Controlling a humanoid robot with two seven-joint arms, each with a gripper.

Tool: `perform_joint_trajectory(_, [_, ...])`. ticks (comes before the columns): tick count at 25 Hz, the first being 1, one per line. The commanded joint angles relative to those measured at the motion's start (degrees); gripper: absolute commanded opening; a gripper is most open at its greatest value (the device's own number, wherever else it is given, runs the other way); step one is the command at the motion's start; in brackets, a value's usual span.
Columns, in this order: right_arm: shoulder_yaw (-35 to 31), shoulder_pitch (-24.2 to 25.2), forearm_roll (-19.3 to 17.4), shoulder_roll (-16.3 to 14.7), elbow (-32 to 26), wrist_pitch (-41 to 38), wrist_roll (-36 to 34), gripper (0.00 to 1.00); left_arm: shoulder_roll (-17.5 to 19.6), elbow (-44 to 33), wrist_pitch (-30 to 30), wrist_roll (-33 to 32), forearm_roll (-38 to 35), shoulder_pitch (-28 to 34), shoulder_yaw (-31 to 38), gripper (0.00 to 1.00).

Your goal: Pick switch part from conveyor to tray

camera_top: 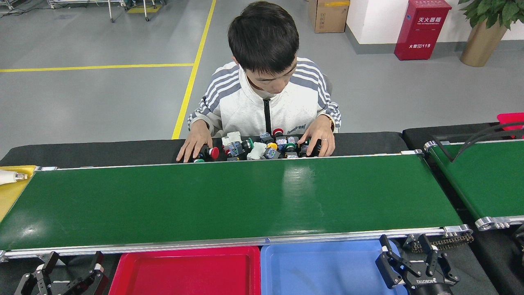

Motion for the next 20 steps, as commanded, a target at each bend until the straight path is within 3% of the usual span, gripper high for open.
perform_joint_trajectory(1, [-0.47, -0.40, 0.20, -0.27, -0.37, 0.11, 0.55, 1.00, 0.47, -0.51, 0.13, 0.24, -0.17, -0.41, 0.12, 1.00])
perform_joint_trajectory(12, [0.32, -1.54, 3.80, 4.30, -0.98, -0.51, 3.27, 1.00, -0.94, -0.42, 1.36, 0.59, -0.17, -0.41, 0.74, 1.00])
perform_joint_trajectory(15, [0.85, -1.54, 6.08, 4.65, -0.98, -0.42, 3.36, 1.00, -0.85, -0.68, 1.19, 0.76, -0.09, -0.41, 0.74, 1.00])
perform_joint_trajectory(20, [0.85, -1.37, 6.26, 4.13, -0.98, -0.51, 3.36, 1.00, -0.94, -0.77, 1.36, 0.76, 0.18, -0.49, 0.83, 1.00])
